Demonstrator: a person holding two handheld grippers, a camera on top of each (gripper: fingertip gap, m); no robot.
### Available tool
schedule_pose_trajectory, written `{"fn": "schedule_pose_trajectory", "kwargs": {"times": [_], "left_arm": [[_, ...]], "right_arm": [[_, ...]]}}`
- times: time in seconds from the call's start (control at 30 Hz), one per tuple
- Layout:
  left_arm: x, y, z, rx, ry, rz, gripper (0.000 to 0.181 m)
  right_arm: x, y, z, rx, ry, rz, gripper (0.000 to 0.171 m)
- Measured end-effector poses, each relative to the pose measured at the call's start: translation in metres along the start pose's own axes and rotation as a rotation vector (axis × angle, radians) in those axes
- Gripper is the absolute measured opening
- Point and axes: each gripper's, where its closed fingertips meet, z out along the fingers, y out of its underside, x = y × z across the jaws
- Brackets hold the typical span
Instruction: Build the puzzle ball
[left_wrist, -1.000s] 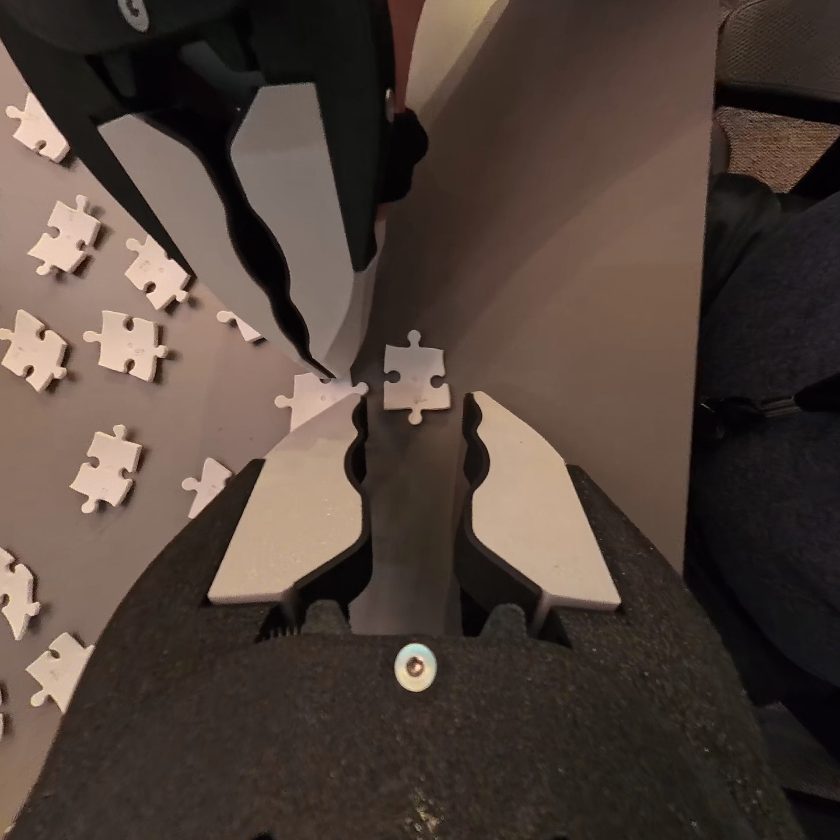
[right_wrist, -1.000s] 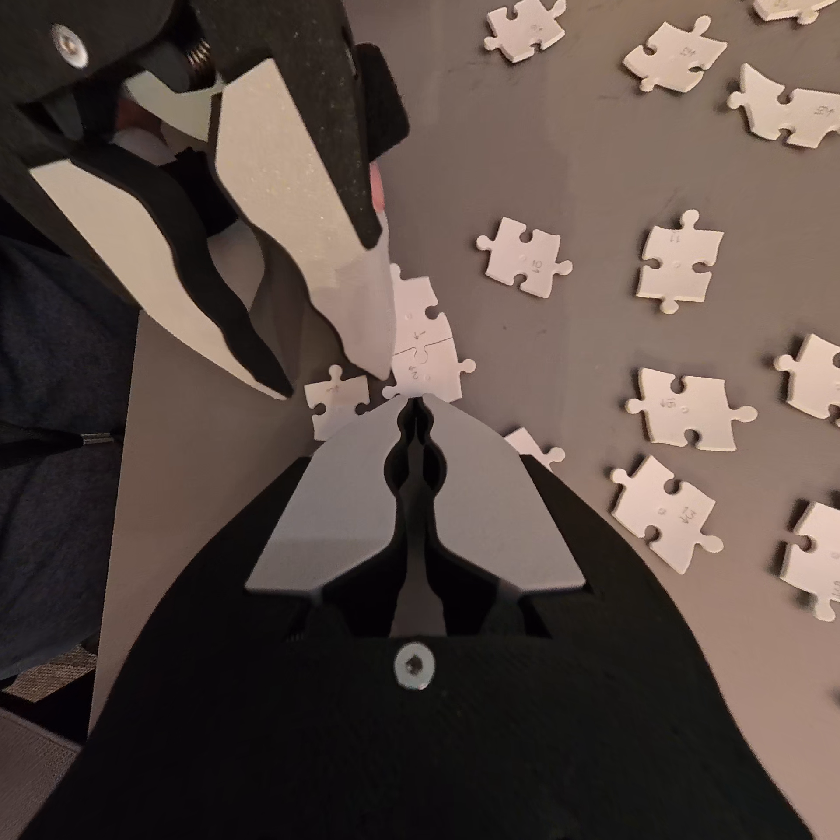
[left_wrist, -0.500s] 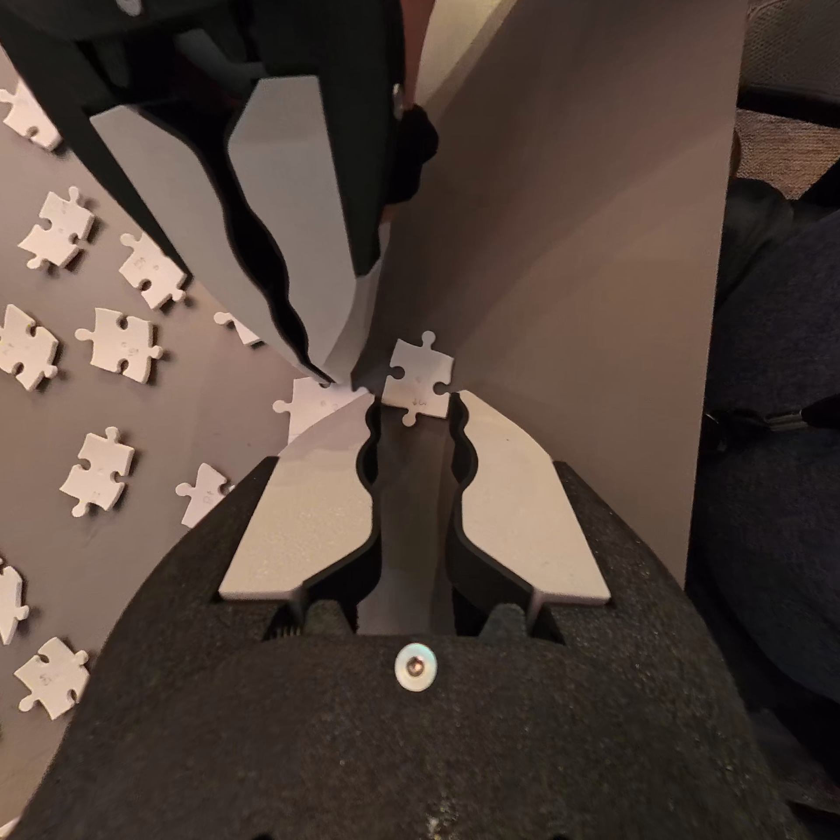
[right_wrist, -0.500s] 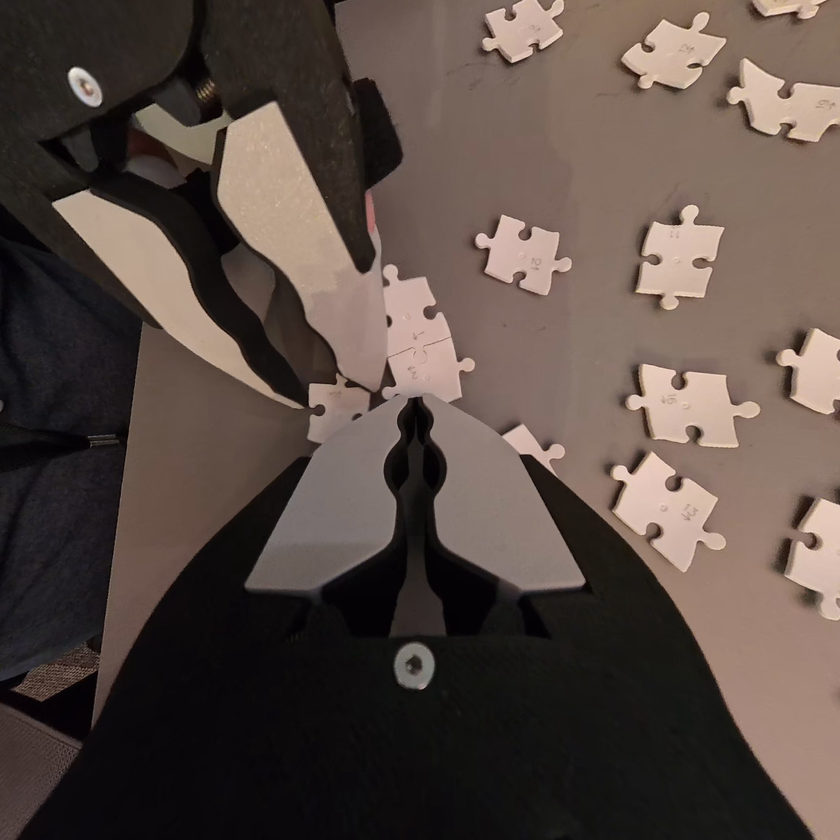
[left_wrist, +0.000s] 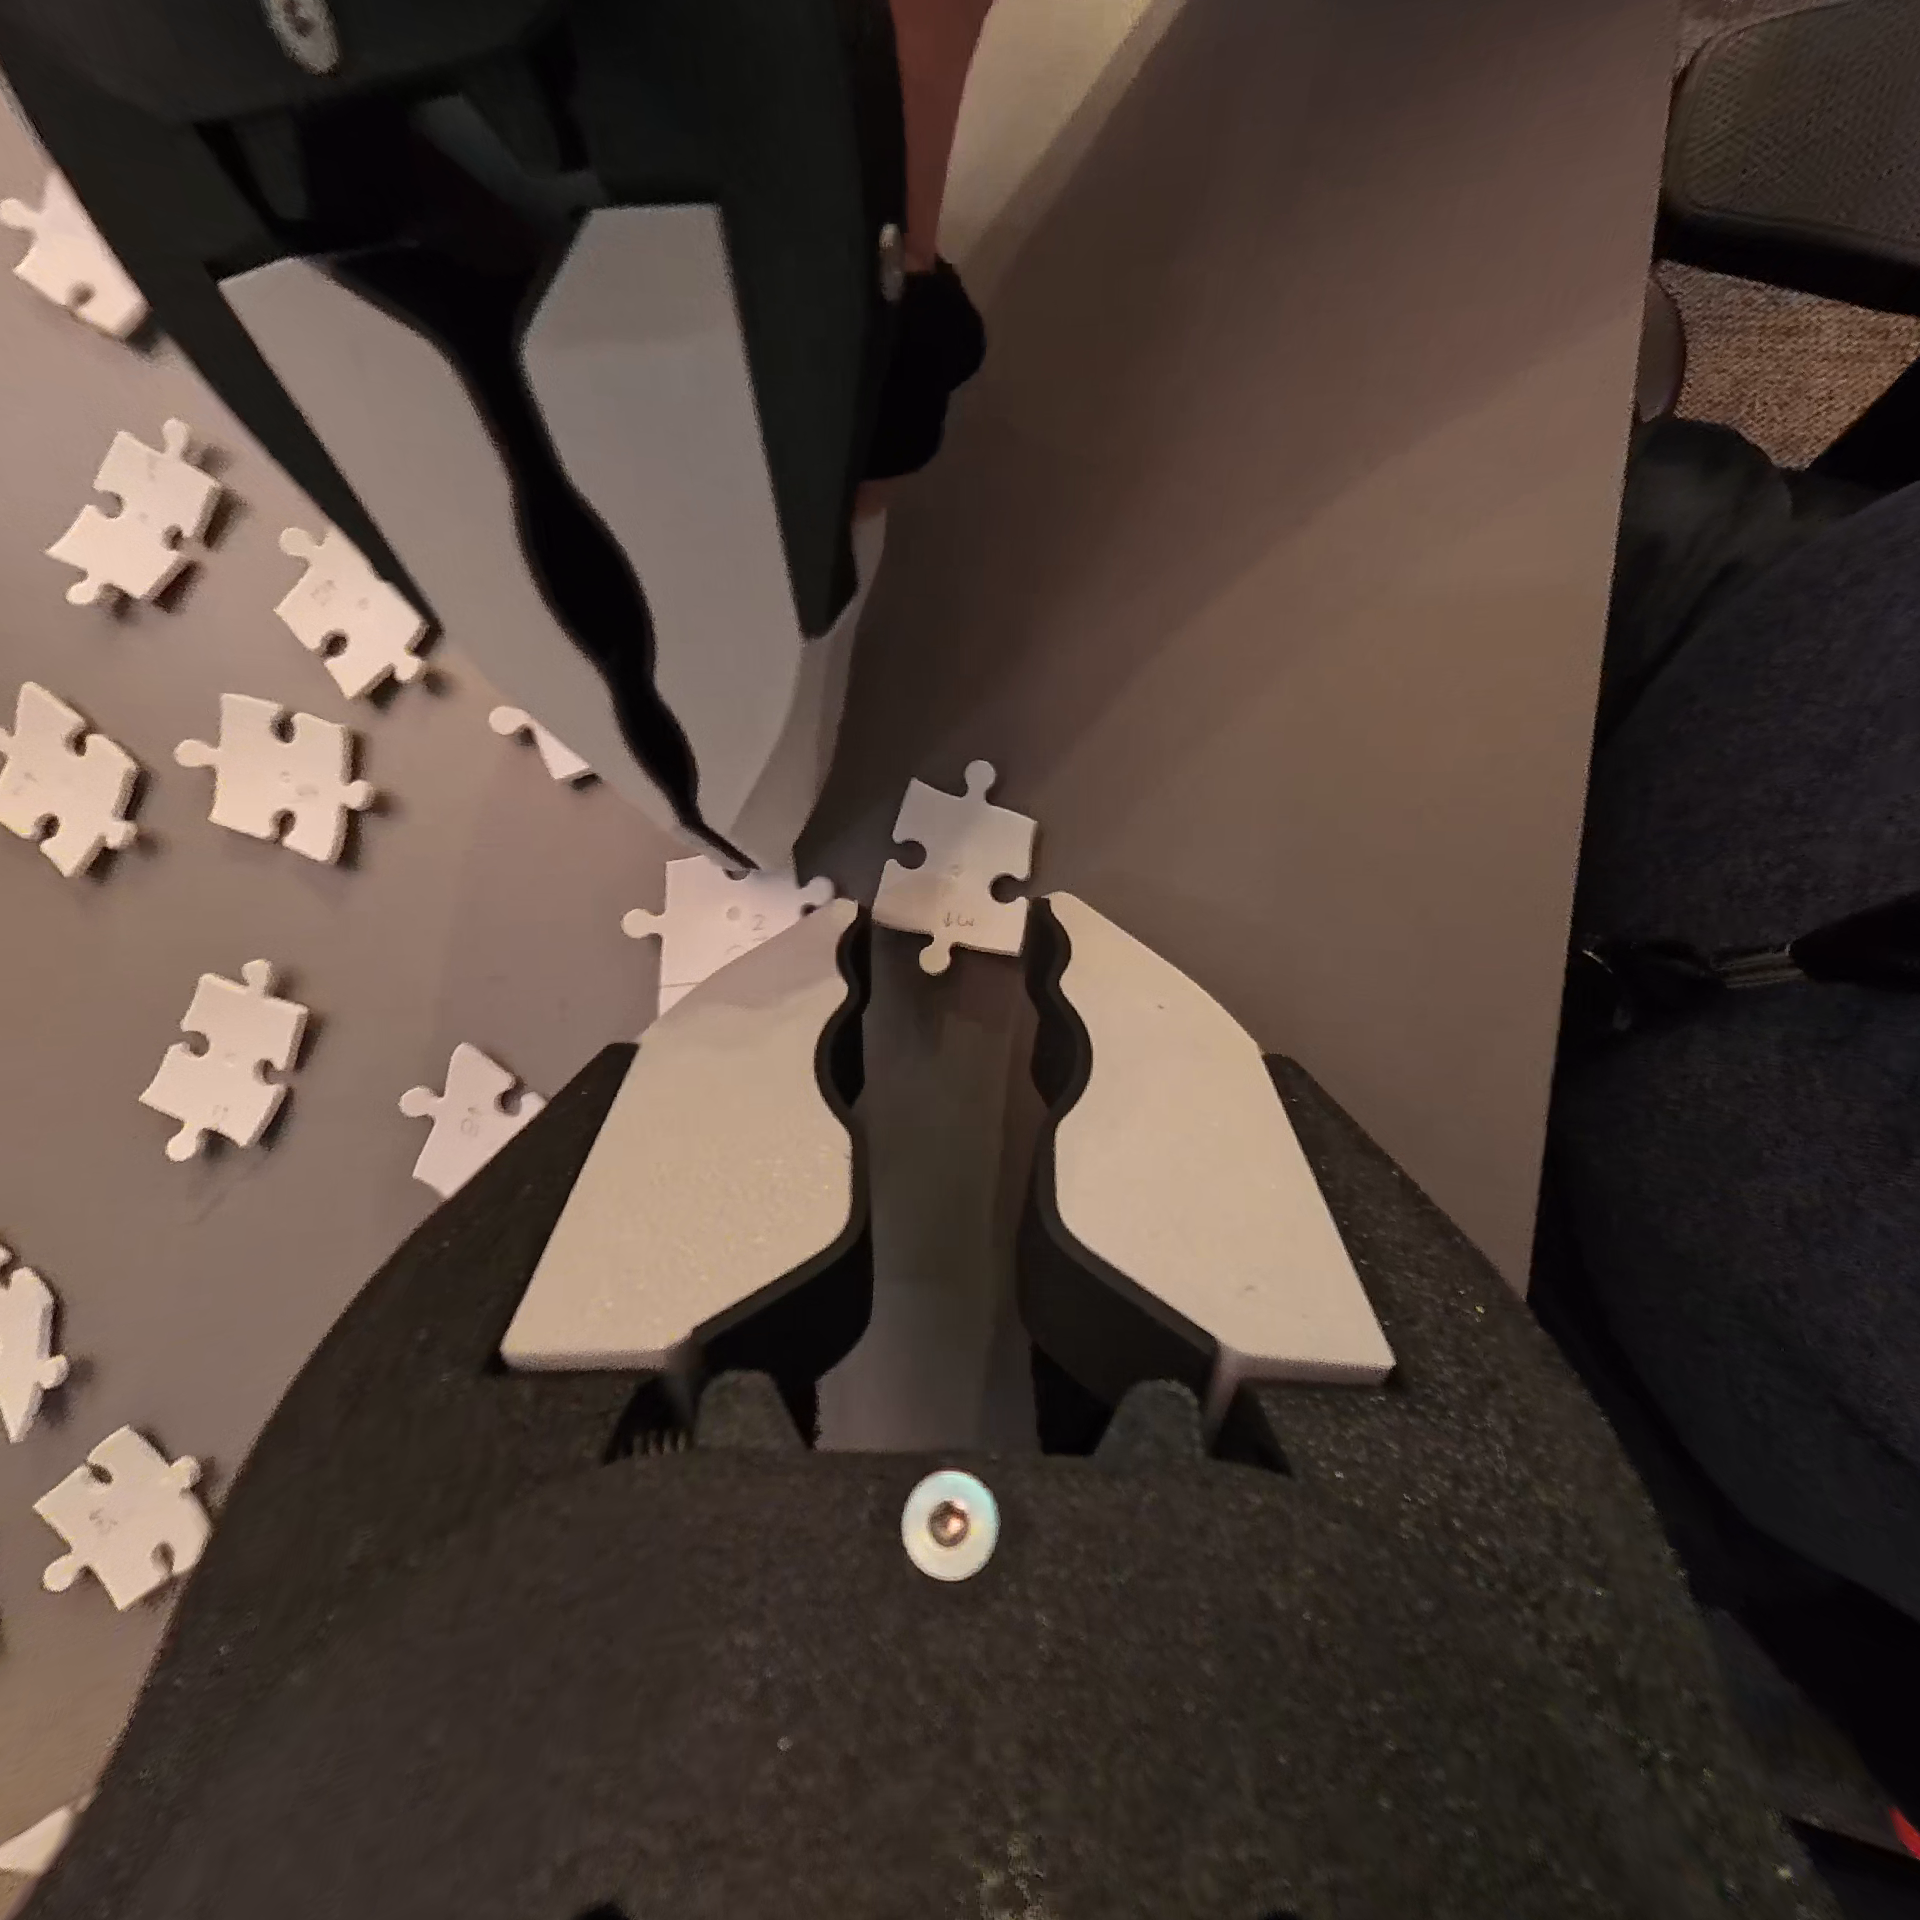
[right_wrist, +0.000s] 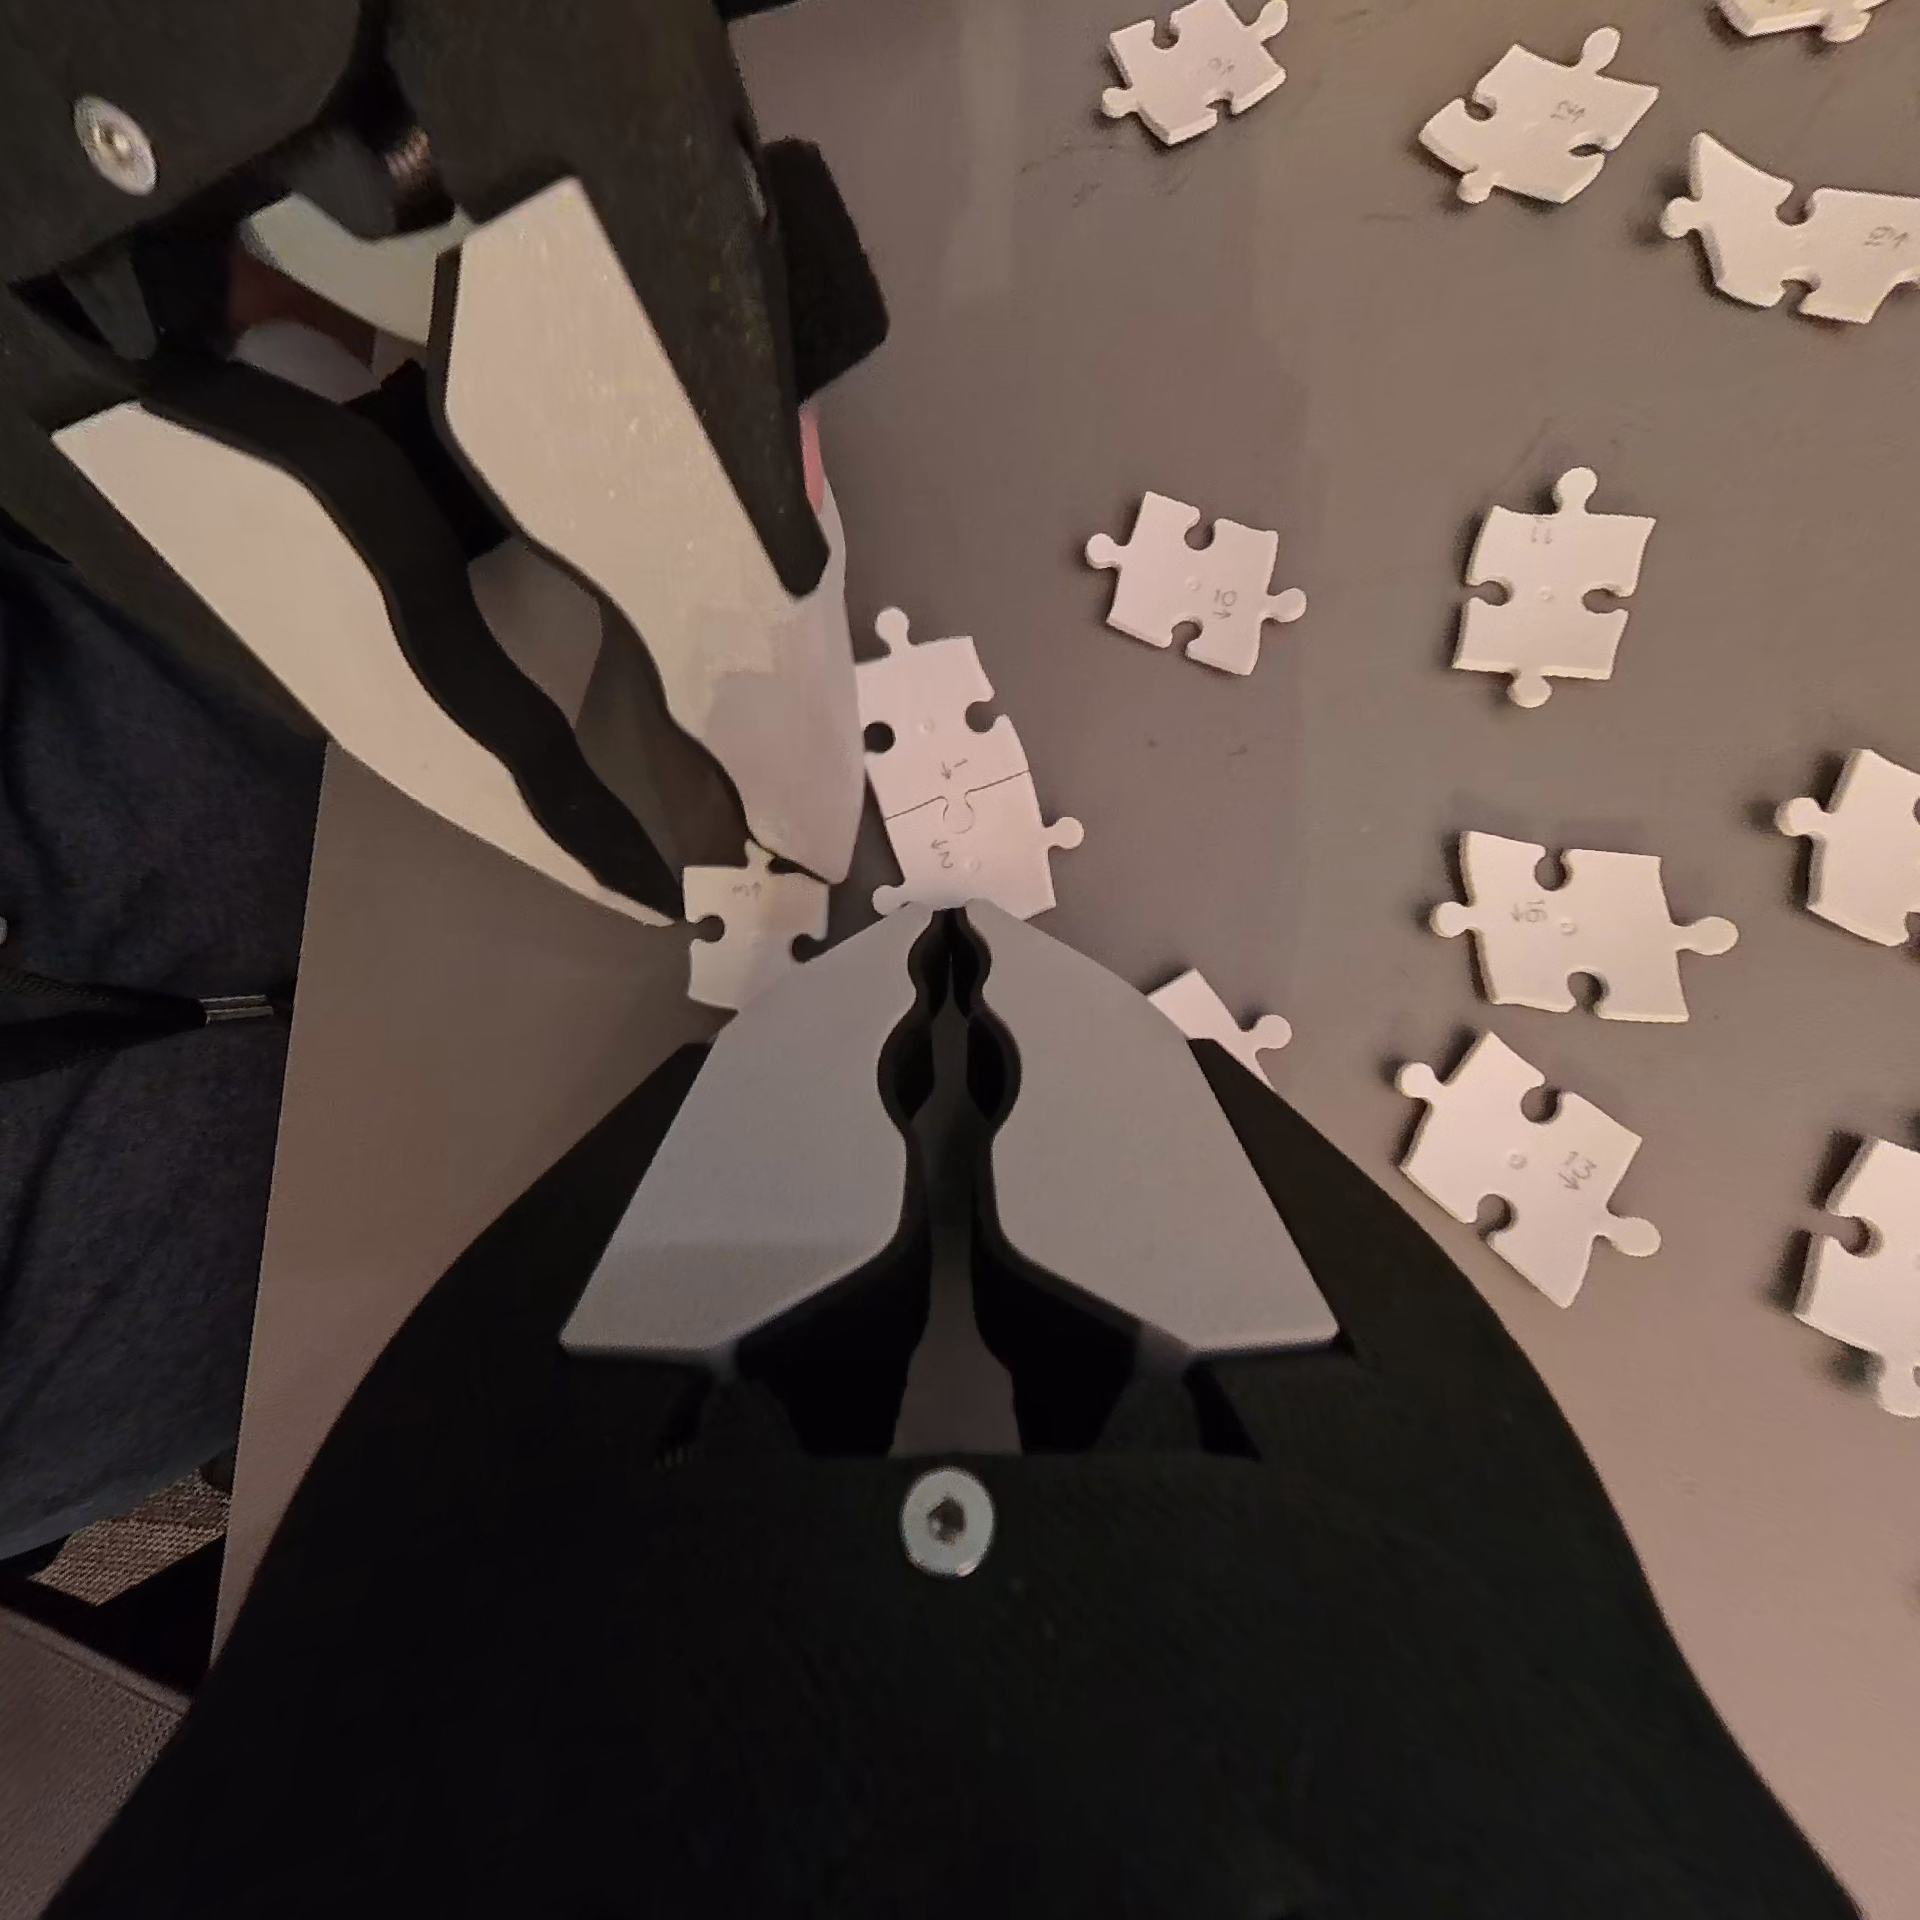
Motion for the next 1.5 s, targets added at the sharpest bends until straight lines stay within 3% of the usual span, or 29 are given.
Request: {"fn": "schedule_pose_trajectory", "kwargs": {"times": [0.27,1.5], "left_arm": [[-0.015,0.004,-0.004,-0.012,-0.026,-0.101,0.028],[-0.015,0.013,-0.002,-0.071,-0.042,-0.102,0.028]], "right_arm": [[0.0,0.0,0.0,-0.001,0.001,-0.002,0.003],[-0.007,-0.005,0.001,0.024,-0.038,-0.003,0.004]]}}
